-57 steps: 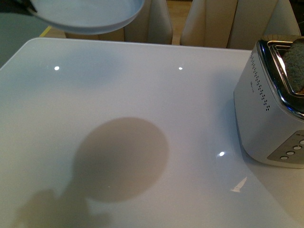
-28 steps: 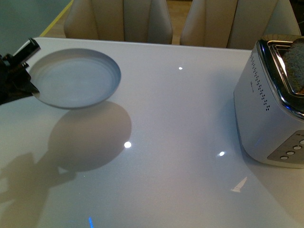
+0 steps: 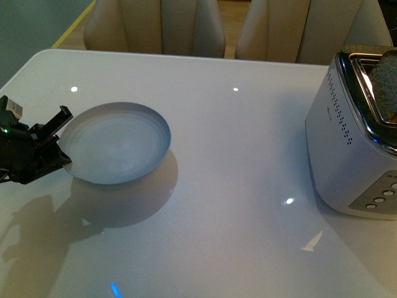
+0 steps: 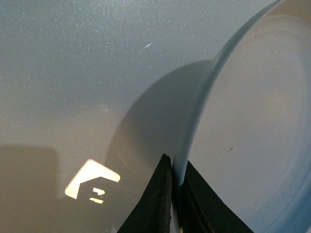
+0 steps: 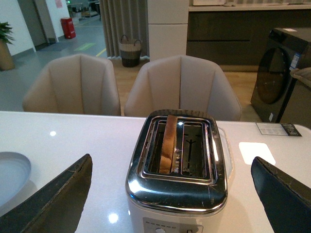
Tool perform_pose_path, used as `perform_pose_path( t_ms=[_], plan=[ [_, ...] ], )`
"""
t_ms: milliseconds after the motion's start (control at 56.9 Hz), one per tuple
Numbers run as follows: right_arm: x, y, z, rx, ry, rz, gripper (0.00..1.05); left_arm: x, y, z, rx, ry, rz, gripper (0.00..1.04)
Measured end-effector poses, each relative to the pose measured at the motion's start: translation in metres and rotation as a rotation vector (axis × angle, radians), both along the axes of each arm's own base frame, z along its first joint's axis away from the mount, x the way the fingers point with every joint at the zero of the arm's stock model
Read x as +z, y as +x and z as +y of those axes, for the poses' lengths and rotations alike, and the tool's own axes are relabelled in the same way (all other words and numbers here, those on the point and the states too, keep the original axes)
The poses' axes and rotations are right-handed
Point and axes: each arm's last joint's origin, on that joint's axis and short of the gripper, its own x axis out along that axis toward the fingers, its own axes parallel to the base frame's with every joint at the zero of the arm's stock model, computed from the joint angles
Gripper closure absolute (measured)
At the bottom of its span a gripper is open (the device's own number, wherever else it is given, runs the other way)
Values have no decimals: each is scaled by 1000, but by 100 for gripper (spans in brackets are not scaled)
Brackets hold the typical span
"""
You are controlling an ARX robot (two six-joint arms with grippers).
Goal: Left arm holds plate, right arm toasts bread
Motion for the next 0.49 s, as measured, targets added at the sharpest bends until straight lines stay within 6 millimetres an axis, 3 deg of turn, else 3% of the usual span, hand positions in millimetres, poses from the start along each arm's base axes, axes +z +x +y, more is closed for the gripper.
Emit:
perform_pose_path(
  t_ms=[492],
  plan=[
    [0, 0, 0, 0, 0, 0, 9, -32, -6, -3, 0, -10, 36, 102]
  ],
)
